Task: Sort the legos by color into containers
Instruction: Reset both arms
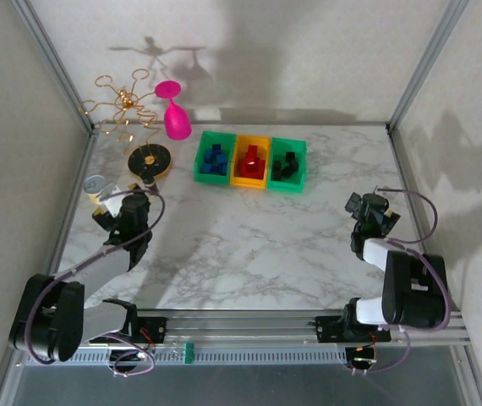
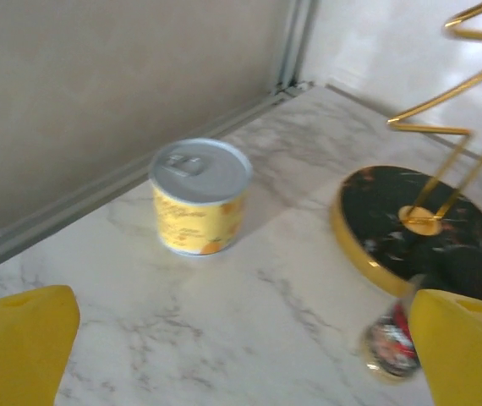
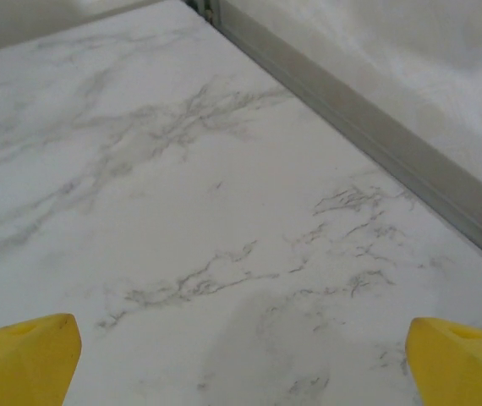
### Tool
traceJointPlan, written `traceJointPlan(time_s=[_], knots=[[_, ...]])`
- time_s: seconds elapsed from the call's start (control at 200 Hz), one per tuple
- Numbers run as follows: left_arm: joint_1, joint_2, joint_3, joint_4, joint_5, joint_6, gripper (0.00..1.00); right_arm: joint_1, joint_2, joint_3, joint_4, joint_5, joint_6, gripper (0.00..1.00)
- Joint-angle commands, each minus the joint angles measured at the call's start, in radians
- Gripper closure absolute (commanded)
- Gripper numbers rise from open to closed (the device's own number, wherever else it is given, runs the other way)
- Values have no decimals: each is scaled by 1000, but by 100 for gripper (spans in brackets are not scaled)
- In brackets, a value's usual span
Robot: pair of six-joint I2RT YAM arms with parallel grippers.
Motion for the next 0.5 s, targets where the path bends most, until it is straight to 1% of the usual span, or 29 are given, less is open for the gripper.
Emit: traceJointPlan(time_s=[0.0, 0.04, 0.075, 0.13, 0.195, 0.23, 0.26, 0.305, 0.325, 0.38, 0.406, 0.471, 0.496], knots=[[88, 37, -122, 427, 193, 72, 0, -11, 71, 9, 251, -59, -80, 2], [106, 62, -141, 475, 216, 83, 0, -12, 88, 31, 225, -91, -94, 2], [120, 90, -161, 541, 266, 93, 0, -11, 90, 38, 221, -114, -105, 1], [132, 145, -190, 651, 337, 119, 0, -10, 60, 0, 267, -153, -123, 1], [133, 208, -215, 769, 359, 134, 0, -9, 13, -52, 322, -211, -127, 2], [132, 206, -206, 745, 361, 137, 0, -9, -3, -74, 341, -250, -112, 1], [131, 202, -195, 714, 367, 138, 0, -10, -7, -99, 394, -299, -104, 1], [131, 211, -192, 722, 395, 151, 0, -5, 6, -138, 518, -378, -97, 1], [131, 211, -190, 720, 411, 156, 0, 0, 14, -157, 561, -402, -118, 1], [130, 221, -201, 753, 454, 176, 0, 43, 42, -158, 560, -355, -152, 1], [128, 225, -208, 771, 463, 181, 0, 57, 60, -157, 572, -352, -169, 1], [125, 254, -234, 847, 483, 192, 0, 86, 113, -196, 693, -357, -208, 1], [125, 272, -241, 878, 487, 193, 0, 97, 143, -222, 781, -350, -218, 1]])
